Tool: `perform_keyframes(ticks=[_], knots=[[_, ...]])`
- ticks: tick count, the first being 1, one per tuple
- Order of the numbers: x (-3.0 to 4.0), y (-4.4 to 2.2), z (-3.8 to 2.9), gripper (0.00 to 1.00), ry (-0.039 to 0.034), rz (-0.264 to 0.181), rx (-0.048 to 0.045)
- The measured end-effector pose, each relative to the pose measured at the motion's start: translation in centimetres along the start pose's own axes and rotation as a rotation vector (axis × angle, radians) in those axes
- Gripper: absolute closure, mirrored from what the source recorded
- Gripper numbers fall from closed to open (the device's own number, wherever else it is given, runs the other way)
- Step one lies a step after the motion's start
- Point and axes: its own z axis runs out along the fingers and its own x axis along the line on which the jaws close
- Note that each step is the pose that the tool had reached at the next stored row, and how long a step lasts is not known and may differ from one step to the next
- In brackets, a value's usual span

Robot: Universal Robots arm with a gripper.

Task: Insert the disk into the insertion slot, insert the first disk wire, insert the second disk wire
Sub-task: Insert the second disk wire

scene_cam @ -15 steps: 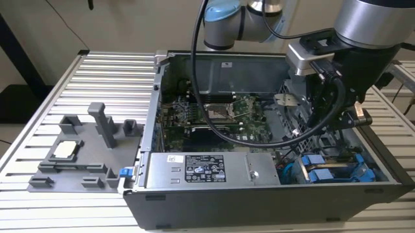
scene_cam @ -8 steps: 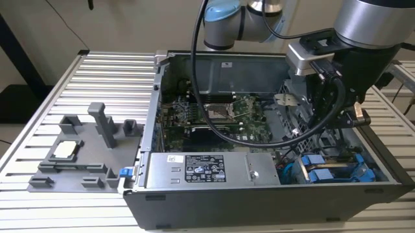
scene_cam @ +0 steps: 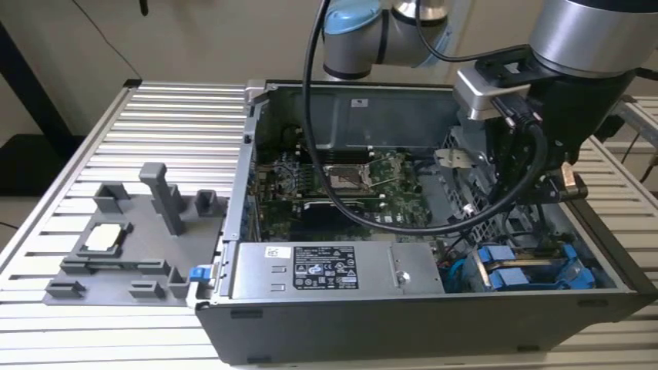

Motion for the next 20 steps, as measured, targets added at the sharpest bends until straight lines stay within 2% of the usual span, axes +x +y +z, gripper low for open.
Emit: perform_keyframes(ticks=[4, 16, 17, 20], knots=[[0.29, -0.11, 0.04, 0.84, -0.0002, 0.0, -0.0012], [2.9, -0.42, 0.13, 0.84, -0.0003, 0.002, -0.0058], [3.04, -0.52, 0.14, 0.84, -0.0005, 0.002, -0.0085], [3.2, -1.07, 0.22, 0.84, -0.0031, 0.003, -0.033]])
